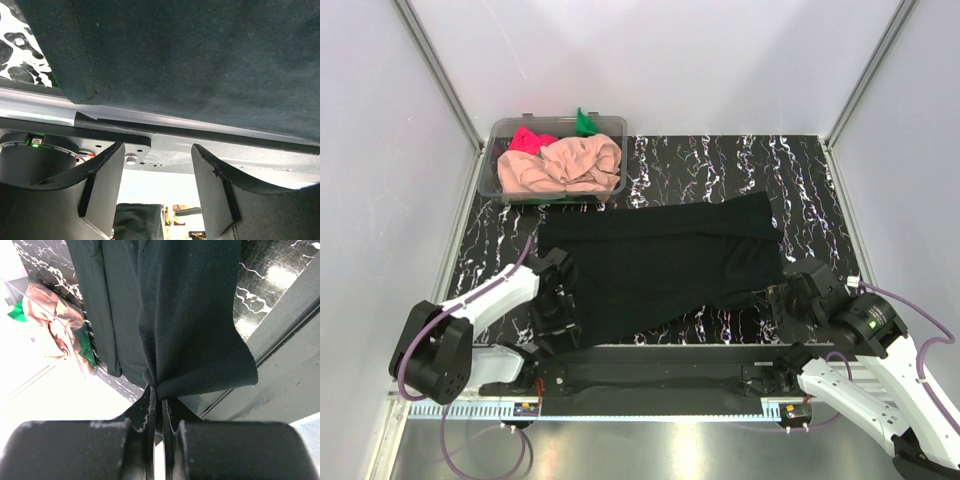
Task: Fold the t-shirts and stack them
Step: Fold the tshirt
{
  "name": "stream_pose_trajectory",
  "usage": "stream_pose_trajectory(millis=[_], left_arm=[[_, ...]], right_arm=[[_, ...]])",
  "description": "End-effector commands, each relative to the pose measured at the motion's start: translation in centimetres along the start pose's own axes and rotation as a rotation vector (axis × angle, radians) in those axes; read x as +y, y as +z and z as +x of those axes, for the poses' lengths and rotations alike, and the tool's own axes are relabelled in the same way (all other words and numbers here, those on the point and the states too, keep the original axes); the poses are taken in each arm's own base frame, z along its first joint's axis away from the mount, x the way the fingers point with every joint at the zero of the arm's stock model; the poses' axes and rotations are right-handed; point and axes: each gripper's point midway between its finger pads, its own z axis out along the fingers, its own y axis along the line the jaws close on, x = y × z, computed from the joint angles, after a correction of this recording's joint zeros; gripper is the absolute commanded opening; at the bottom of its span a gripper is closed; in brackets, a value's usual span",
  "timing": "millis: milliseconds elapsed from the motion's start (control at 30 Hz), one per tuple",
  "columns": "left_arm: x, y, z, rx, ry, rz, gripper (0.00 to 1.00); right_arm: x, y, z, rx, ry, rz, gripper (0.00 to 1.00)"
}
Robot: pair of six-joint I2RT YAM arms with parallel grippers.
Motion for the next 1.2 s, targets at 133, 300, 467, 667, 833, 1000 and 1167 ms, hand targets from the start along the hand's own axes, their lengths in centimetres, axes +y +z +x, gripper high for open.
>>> stream_pose_trajectory(millis=[133,300,467,667,833,1000,1167], left_arm=[[-0.6,0.8,-0.4,0.024,-0.017,0.003,0.6],[-0.5,1.4,-0.7,0.022,-0.026,-0.014,0.57],[-0.4,1.9,-0.9,0.024,-0.04,-0.027,0.55],[-0.3,2.2,-1.3,0.008,-0.052,-0.041,0.55],[-0.2,2.1,-1.4,-0.002,-0.055,-0.043,0.56],[-0.2,2.4,-1.7,-0.011,-0.08,-0.055,0.53],[-0.2,3.1,-1.4,0.013,-0.094,-0.057,0.14]], right_arm=[[-6.3,-1.1,-2.9,-0.11,-0.04,0.241,0.0],[-6.3,-1.1,-2.7,-0.099,-0.037,0.244,0.0],[-6.1,-1.1,-2.7,-0.097,-0.032,0.237,0.0],[-6.0,-1.2,-2.6,-0.091,-0.029,0.228,0.0],[-5.7,-1.2,-2.4,-0.077,-0.025,0.215,0.0],[-5.6,-1.3,-2.3,-0.069,-0.021,0.2,0.0],[-5.6,-1.4,-2.3,-0.063,-0.013,0.188,0.0]])
